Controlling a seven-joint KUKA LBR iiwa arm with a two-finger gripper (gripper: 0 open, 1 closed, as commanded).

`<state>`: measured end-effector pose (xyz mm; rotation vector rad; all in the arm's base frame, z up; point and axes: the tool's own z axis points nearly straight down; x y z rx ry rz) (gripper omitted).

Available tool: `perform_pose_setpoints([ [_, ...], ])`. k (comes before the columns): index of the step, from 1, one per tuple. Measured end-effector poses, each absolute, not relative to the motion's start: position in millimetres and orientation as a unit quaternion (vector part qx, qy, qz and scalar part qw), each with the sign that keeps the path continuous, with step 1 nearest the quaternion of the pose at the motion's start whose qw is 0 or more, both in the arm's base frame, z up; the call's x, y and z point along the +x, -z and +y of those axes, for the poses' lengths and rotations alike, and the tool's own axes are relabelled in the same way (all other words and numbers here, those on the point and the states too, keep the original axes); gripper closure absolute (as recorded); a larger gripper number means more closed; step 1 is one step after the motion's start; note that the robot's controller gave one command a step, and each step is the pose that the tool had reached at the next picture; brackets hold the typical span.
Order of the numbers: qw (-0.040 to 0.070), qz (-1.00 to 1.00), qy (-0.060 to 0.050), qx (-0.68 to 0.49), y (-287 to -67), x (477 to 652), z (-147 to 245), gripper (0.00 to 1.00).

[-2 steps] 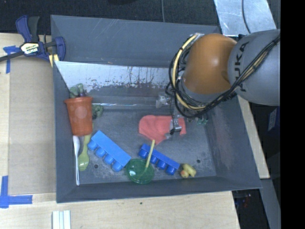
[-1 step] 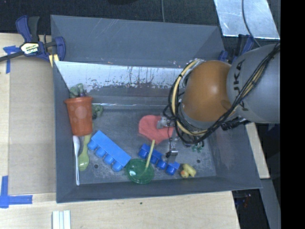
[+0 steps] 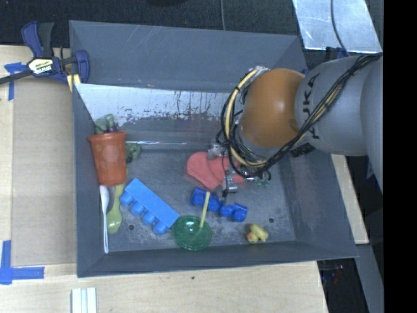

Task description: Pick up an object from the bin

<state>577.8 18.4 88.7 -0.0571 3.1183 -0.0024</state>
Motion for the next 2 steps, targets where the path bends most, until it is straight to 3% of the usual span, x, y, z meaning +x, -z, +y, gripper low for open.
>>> perform_pose_setpoints([
  [1, 0.012, 1.0, -0.001, 0.018, -75.1, 491.4, 29.9, 1.0],
  [2, 0.012, 1.0, -0.001, 0.018, -75.2, 491.4, 29.9, 1.0],
])
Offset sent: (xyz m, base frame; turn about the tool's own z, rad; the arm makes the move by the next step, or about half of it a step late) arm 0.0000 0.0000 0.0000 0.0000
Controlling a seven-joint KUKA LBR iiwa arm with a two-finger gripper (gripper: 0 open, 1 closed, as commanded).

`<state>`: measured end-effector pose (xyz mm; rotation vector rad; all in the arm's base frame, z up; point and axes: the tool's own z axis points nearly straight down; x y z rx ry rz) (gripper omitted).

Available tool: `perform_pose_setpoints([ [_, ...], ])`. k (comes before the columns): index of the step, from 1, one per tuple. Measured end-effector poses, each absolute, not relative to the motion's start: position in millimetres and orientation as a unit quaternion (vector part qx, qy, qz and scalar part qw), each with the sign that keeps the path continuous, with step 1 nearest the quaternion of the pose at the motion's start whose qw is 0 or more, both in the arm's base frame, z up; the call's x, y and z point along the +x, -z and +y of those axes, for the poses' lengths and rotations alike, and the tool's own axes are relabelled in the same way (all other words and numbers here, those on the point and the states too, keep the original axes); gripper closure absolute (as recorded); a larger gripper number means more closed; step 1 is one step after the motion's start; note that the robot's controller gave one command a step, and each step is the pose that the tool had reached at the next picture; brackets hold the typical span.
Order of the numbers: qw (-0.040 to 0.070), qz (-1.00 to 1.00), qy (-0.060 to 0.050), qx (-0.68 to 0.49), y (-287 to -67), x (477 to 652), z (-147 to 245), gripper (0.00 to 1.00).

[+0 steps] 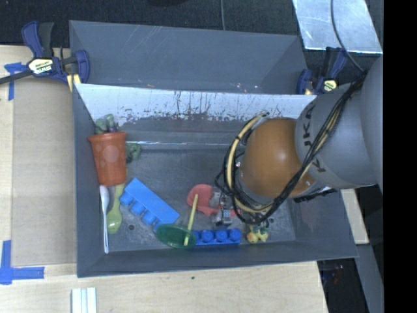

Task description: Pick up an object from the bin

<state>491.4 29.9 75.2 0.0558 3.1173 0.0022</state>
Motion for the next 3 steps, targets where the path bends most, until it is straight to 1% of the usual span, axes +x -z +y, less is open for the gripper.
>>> perform_pose_setpoints([
  [1, 0.004, 1.0, -0.001, 0.018, -112.2, 487.0, 29.8, 1.0],
  [2, 0.007, 1.0, -0.001, 0.018, -151.2, 488.9, 29.9, 1.0],
  [3, 0.009, 1.0, -0.001, 0.018, -166.7, 489.9, 29.6, 1.0],
])
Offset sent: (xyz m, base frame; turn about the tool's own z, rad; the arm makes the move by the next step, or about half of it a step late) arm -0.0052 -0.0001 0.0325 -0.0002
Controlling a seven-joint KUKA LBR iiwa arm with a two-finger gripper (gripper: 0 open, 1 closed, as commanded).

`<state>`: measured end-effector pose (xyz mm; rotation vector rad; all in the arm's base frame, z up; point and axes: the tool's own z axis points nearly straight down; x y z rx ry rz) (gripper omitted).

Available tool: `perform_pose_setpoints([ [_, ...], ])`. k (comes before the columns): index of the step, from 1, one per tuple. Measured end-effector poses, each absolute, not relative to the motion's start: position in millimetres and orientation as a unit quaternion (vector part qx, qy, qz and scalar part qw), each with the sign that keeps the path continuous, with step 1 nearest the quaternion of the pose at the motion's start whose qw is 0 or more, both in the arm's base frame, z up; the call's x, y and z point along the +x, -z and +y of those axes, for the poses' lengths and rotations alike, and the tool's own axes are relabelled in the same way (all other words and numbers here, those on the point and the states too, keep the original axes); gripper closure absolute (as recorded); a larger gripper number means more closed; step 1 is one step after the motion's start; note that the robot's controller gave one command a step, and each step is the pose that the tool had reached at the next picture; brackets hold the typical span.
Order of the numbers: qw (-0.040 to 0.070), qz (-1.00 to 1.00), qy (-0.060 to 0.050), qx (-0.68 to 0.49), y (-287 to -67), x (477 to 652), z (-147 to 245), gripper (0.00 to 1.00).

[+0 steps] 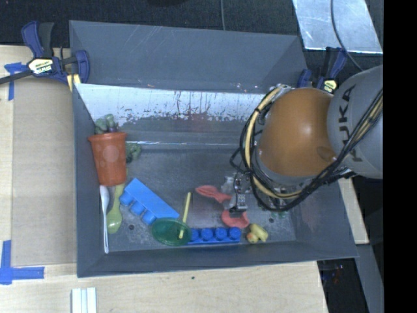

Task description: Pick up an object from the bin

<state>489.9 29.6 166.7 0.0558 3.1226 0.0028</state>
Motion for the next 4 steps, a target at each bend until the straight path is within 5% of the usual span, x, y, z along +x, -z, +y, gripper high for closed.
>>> perform_pose_setpoints([
  [4, 0.011, 1.0, -0.001, 0.018, -229.9, 490.9, 28.9, 1.0],
])
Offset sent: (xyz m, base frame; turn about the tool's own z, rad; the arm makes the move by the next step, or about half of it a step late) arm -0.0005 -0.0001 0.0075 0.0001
